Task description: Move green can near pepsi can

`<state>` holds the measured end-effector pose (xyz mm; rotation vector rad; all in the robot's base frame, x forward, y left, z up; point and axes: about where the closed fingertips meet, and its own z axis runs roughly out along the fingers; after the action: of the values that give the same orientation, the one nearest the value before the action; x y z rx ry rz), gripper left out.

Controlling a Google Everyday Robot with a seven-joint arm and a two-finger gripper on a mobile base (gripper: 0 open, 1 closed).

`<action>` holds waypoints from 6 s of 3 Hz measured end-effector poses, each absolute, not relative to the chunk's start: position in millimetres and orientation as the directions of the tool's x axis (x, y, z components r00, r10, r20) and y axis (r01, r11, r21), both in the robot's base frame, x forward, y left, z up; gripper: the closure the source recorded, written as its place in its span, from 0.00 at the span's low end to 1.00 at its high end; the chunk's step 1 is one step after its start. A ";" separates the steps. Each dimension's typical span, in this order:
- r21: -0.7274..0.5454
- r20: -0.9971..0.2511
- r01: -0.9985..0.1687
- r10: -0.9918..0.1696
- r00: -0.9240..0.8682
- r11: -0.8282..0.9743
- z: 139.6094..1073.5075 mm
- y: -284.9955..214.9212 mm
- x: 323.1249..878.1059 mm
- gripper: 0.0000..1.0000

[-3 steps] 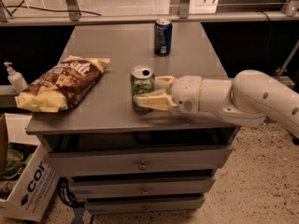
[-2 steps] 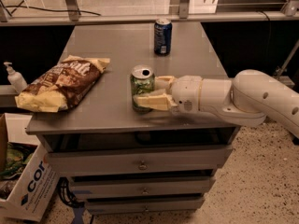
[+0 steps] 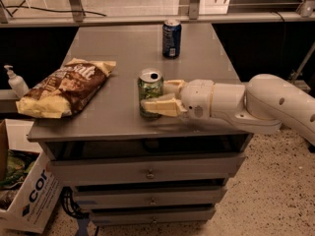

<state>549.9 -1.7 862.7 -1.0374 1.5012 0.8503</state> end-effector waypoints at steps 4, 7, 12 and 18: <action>-0.111 -0.992 -0.890 -0.103 0.072 0.442 925.2 -16.2 557.2 1.00; -0.167 -0.975 -0.766 -0.217 0.038 0.620 923.9 -104.0 648.6 1.00; -0.118 -0.977 -0.652 -0.205 -0.059 0.749 899.0 -145.6 752.8 1.00; -0.060 -0.969 -0.639 -0.199 -0.149 0.767 854.0 -129.9 784.9 0.36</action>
Offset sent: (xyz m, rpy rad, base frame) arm 0.0025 -0.0172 0.1109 0.0973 -0.2418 -0.1038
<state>784.9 -129.9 854.0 -0.6650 1.7117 0.4365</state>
